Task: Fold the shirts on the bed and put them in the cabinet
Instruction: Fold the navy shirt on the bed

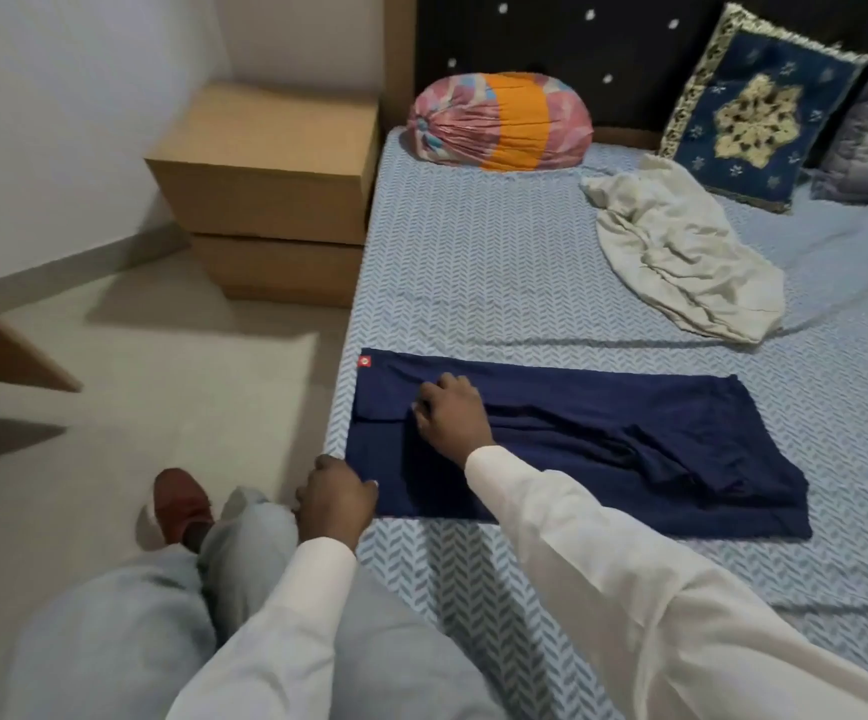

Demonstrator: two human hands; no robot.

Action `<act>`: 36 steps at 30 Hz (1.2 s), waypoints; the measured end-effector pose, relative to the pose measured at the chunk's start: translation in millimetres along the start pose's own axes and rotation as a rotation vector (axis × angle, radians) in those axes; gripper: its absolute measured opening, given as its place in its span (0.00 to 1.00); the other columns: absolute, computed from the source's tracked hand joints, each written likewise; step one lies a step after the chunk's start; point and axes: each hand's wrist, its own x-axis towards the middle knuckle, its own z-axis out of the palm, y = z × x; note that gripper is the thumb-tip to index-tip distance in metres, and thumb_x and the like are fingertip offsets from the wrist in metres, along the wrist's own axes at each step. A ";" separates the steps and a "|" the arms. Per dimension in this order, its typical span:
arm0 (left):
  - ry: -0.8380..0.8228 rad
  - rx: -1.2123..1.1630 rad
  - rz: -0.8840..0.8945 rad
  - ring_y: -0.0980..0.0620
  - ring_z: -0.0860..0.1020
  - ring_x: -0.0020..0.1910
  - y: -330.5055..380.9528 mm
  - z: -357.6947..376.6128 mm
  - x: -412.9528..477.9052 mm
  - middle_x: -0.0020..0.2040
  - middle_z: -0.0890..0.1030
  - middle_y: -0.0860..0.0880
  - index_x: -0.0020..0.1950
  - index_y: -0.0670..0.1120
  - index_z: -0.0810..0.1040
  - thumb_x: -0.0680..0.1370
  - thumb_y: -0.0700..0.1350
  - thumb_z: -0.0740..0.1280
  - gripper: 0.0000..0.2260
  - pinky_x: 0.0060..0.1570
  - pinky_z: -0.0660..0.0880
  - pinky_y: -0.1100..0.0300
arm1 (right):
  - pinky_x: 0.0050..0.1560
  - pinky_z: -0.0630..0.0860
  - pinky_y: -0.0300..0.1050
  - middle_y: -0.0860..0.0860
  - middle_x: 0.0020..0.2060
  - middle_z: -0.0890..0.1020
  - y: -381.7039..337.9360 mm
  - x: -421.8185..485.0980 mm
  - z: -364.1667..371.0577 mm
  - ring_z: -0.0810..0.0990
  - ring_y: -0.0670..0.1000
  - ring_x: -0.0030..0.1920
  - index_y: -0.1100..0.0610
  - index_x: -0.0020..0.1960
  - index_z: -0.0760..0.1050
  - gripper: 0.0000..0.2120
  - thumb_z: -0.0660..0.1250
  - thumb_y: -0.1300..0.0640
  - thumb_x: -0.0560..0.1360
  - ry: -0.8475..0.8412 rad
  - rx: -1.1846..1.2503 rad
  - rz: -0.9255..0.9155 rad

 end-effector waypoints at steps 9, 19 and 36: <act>-0.164 -0.381 -0.050 0.42 0.81 0.50 -5.6 -12.6 9.4 0.53 0.83 0.42 0.48 0.46 0.77 0.66 0.46 0.70 0.13 0.52 0.79 0.48 | 0.46 0.72 0.45 0.55 0.61 0.76 -96.6 57.8 1.4 0.78 0.57 0.60 0.61 0.69 0.64 0.39 0.69 0.38 0.69 -0.363 -0.062 0.273; 0.087 -0.514 0.121 0.49 0.81 0.48 5.9 -4.3 -13.0 0.45 0.84 0.52 0.41 0.51 0.80 0.71 0.42 0.71 0.04 0.50 0.77 0.56 | 0.51 0.73 0.46 0.56 0.59 0.80 -78.5 72.0 -11.6 0.79 0.58 0.60 0.58 0.65 0.74 0.22 0.62 0.45 0.77 -0.346 0.221 0.414; -0.140 -0.050 0.543 0.50 0.78 0.51 28.8 51.6 -33.1 0.53 0.79 0.48 0.61 0.47 0.78 0.77 0.59 0.66 0.20 0.49 0.74 0.57 | 0.54 0.75 0.53 0.57 0.61 0.73 19.2 27.3 -23.0 0.75 0.60 0.59 0.53 0.70 0.66 0.28 0.70 0.52 0.72 -0.054 0.240 0.291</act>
